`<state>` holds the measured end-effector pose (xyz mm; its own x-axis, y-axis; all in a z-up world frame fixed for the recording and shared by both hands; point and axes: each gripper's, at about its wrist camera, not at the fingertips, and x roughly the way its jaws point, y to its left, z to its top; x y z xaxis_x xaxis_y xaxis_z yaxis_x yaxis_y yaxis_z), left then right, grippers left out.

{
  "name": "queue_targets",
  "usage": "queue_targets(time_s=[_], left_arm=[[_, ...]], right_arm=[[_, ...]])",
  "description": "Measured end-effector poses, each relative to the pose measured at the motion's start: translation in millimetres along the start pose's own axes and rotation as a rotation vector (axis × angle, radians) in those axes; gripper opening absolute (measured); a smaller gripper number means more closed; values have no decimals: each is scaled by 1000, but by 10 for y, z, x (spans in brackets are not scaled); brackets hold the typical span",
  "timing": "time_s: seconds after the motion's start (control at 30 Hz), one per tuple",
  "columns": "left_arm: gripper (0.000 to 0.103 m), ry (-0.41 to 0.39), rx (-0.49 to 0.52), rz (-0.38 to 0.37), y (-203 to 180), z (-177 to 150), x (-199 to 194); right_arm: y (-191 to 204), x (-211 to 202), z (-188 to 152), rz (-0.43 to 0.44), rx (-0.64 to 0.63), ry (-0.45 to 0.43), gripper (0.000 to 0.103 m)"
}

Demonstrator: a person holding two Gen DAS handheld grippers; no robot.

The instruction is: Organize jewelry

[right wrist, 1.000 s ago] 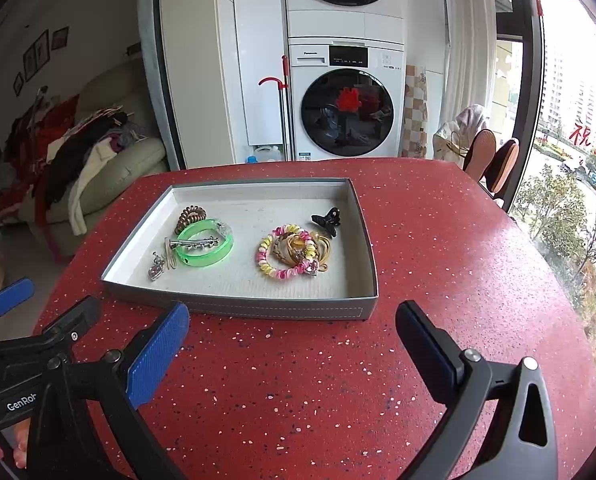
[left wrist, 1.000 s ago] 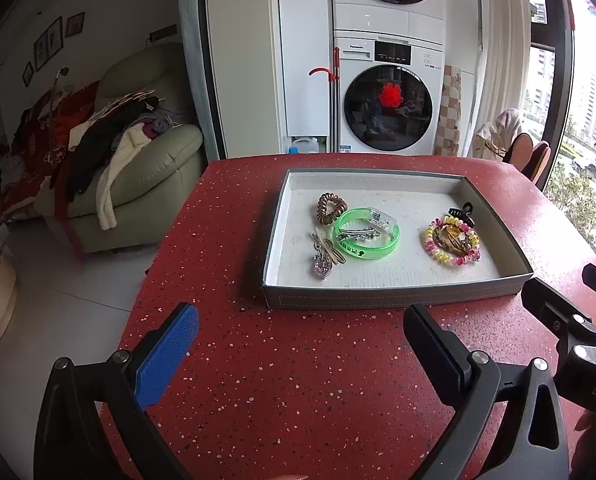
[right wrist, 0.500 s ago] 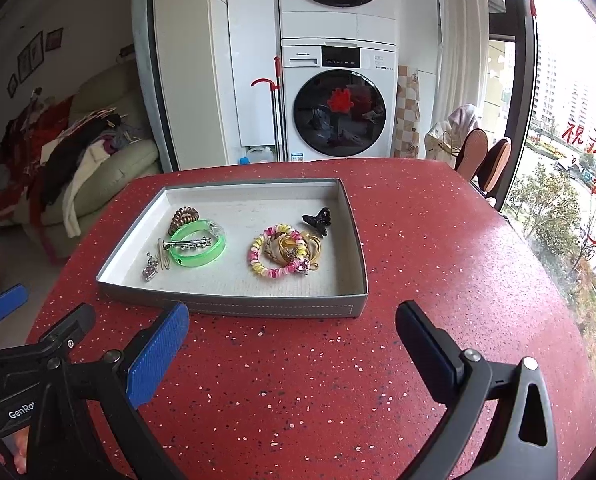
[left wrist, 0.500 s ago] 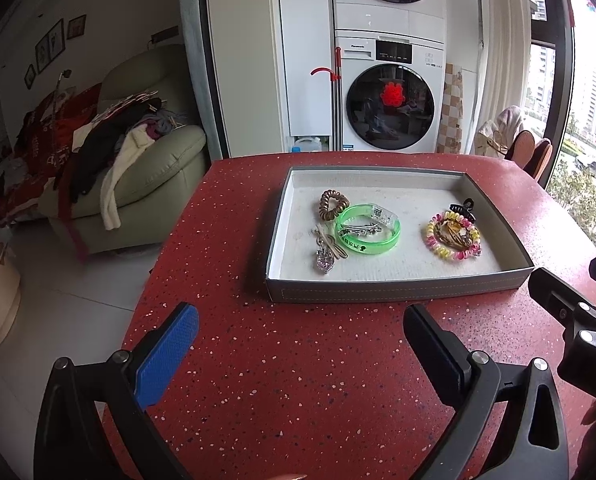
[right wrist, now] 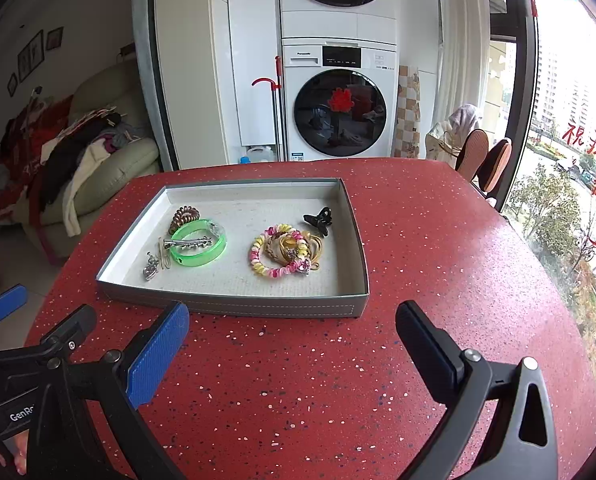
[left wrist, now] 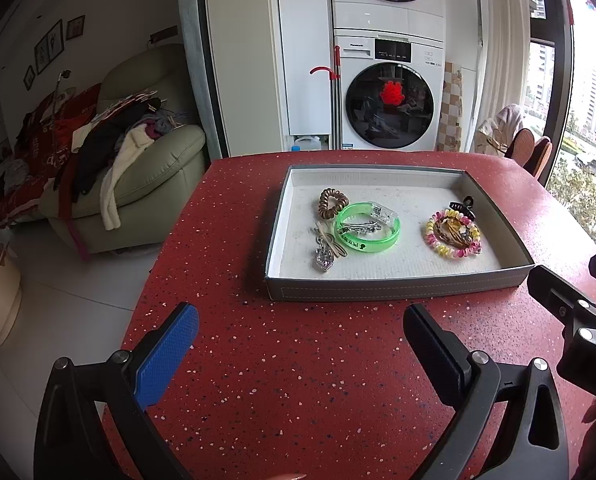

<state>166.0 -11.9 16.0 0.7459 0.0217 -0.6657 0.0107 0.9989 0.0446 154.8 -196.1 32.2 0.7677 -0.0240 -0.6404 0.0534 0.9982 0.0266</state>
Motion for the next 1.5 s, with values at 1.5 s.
queue_targets(time_s=[1.5], left_arm=[[103, 10, -3, -3, 2, 2, 22]], right_arm=[[-10, 15, -7, 2, 5, 5, 103]])
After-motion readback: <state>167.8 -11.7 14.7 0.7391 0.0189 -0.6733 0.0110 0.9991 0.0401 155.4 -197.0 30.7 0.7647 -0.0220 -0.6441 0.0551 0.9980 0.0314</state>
